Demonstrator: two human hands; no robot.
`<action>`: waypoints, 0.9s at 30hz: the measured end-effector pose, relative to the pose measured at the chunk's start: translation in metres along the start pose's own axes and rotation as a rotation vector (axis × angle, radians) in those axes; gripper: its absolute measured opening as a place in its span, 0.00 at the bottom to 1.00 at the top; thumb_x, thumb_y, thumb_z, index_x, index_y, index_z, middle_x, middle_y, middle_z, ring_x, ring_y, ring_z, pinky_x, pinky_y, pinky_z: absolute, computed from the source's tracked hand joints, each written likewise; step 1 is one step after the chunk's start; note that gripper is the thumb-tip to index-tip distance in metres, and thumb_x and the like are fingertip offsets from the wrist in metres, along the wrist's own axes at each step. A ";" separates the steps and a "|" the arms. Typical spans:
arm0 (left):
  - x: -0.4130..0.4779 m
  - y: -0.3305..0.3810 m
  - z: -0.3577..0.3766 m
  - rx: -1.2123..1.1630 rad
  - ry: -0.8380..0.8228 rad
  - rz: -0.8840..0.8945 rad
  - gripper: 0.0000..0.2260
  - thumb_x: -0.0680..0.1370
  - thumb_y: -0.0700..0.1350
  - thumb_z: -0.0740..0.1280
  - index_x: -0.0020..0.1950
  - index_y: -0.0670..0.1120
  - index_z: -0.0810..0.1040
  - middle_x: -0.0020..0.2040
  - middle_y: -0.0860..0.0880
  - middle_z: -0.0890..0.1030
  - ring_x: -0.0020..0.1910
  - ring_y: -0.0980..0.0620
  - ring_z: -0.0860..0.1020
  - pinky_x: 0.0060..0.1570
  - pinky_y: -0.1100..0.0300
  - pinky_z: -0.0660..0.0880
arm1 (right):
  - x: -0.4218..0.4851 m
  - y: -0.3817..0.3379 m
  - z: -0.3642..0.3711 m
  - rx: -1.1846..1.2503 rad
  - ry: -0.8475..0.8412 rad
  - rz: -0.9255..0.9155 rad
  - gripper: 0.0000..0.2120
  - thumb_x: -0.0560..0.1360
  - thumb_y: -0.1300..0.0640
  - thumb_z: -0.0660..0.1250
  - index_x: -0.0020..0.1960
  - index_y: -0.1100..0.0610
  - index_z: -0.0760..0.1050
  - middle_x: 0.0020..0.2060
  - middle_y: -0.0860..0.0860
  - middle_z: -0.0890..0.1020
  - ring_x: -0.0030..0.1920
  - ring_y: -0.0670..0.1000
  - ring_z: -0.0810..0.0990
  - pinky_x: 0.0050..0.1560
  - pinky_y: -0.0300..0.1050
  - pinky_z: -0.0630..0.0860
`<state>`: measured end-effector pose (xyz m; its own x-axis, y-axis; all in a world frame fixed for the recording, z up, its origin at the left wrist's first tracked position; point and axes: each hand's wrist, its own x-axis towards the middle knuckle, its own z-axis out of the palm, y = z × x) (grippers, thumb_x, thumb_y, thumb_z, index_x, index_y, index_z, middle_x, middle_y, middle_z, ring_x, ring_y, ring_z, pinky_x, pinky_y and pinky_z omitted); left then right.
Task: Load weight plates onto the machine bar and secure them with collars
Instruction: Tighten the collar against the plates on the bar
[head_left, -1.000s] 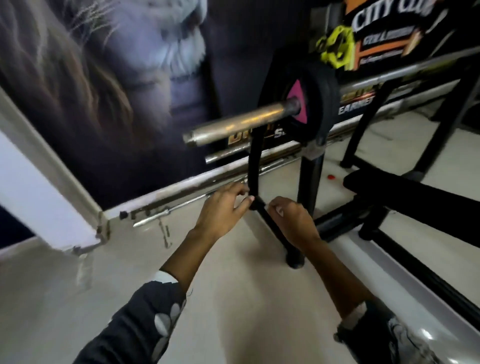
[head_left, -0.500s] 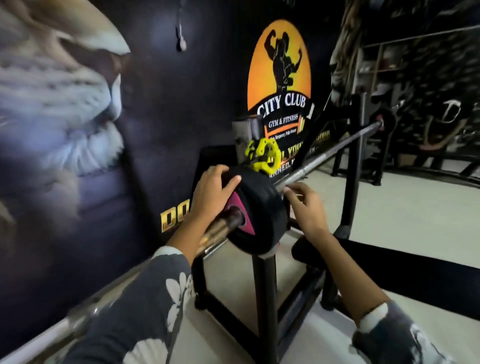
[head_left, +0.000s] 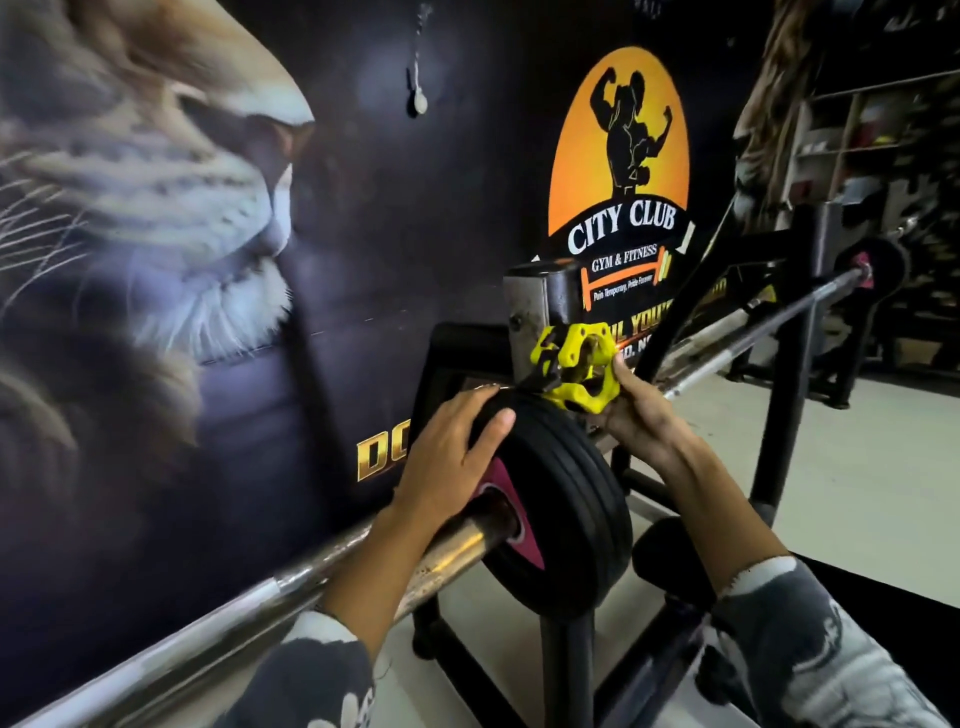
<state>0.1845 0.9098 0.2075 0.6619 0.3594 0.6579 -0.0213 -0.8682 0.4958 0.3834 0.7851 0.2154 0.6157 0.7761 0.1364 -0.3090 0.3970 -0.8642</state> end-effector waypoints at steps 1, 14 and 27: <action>0.000 0.000 0.000 -0.007 0.002 0.001 0.26 0.76 0.64 0.51 0.66 0.50 0.71 0.63 0.53 0.76 0.61 0.61 0.70 0.60 0.65 0.62 | 0.000 -0.002 -0.002 0.018 -0.017 -0.006 0.16 0.72 0.49 0.60 0.50 0.58 0.80 0.44 0.53 0.86 0.45 0.52 0.85 0.46 0.49 0.82; -0.002 0.014 -0.004 -0.023 -0.018 -0.044 0.27 0.75 0.64 0.53 0.65 0.49 0.72 0.64 0.51 0.75 0.64 0.55 0.71 0.63 0.57 0.66 | -0.074 -0.049 0.010 0.096 0.101 -0.262 0.17 0.70 0.52 0.62 0.55 0.60 0.75 0.48 0.56 0.84 0.51 0.54 0.82 0.53 0.53 0.80; -0.123 0.114 0.045 -1.000 0.058 -0.031 0.06 0.75 0.53 0.68 0.47 0.52 0.79 0.42 0.58 0.82 0.42 0.59 0.80 0.43 0.67 0.75 | -0.253 0.012 0.033 -0.158 0.659 -0.460 0.17 0.70 0.49 0.62 0.53 0.58 0.77 0.42 0.49 0.80 0.43 0.46 0.80 0.46 0.40 0.79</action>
<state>0.1341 0.7513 0.1571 0.6359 0.4160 0.6501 -0.6427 -0.1810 0.7445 0.2000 0.6094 0.1868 0.9709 0.0854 0.2238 0.1539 0.4937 -0.8559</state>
